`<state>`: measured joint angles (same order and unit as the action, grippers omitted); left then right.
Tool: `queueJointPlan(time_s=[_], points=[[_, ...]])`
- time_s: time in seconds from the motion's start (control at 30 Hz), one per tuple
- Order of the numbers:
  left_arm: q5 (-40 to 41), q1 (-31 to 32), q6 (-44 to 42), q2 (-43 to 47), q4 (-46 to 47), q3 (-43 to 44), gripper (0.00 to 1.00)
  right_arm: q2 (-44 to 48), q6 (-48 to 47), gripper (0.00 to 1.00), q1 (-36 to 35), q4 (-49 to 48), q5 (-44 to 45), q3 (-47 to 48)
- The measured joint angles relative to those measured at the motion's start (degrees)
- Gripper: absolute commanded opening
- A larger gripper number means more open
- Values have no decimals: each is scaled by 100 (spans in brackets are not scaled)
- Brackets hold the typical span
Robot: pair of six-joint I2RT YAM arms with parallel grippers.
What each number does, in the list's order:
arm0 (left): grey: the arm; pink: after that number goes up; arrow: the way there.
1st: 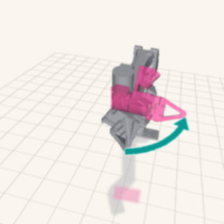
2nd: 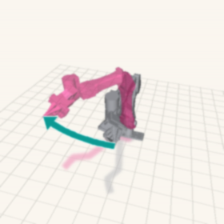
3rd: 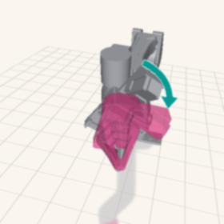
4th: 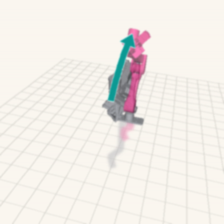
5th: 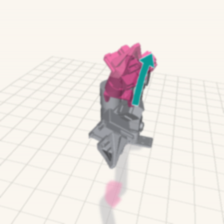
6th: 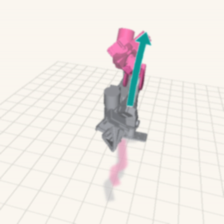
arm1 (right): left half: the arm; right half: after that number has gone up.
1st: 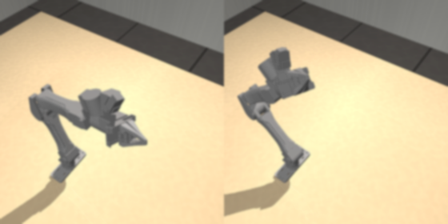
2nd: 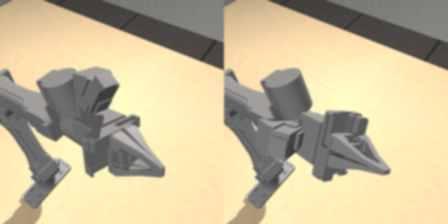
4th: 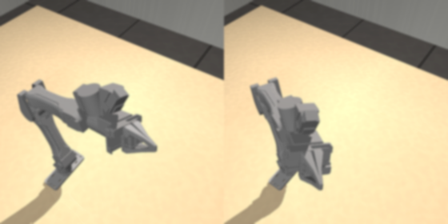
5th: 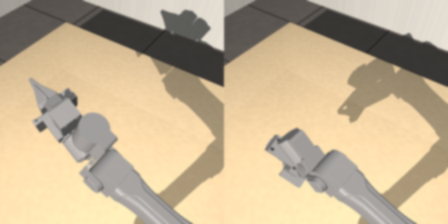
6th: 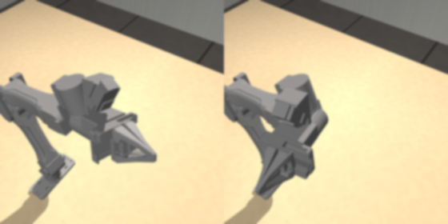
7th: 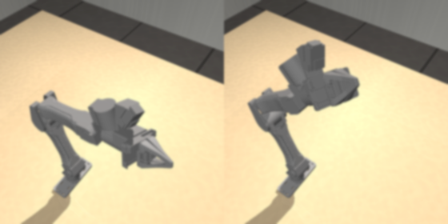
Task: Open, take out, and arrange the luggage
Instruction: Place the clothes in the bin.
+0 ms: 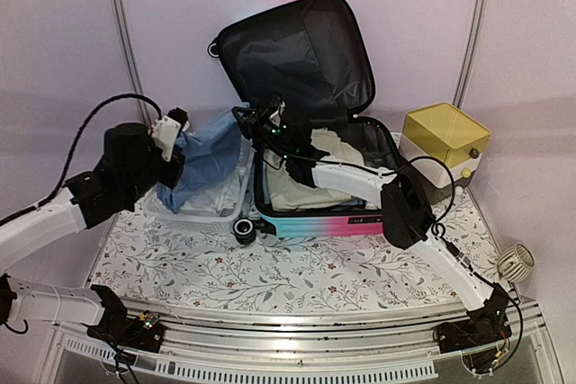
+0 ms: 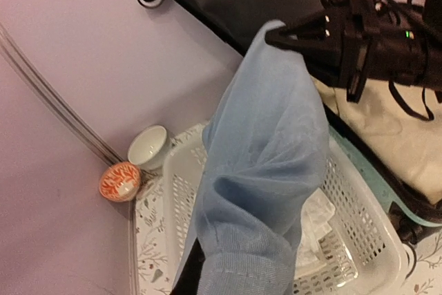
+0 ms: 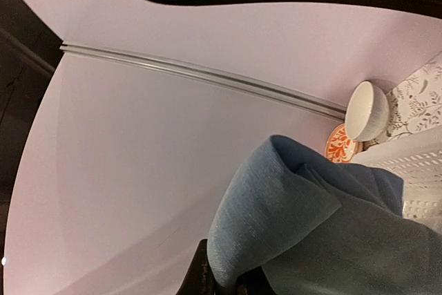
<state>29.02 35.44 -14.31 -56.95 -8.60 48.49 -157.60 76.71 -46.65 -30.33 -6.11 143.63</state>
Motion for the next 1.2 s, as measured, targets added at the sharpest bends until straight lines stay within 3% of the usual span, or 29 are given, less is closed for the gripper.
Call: queueJointPlan(time_s=[0.23,0.47,0.6,0.97,1.2], points=[[-310,103,538,-1370,455,-470,0,-164,208,6,109,-120,380,-428],[-1014,205,809,-603,796,-643,0,195,-72,2,144,-330,407,-1248],[-1563,210,1139,-280,693,-284,0,490,-238,2,208,-409,142,-1300],[-2210,1036,1749,-750,623,866,0,2839,-396,1,988,-573,-1408,-3357],[-2133,2031,1930,-1541,717,1838,0,4275,-640,2,1665,-323,-2507,-4815]])
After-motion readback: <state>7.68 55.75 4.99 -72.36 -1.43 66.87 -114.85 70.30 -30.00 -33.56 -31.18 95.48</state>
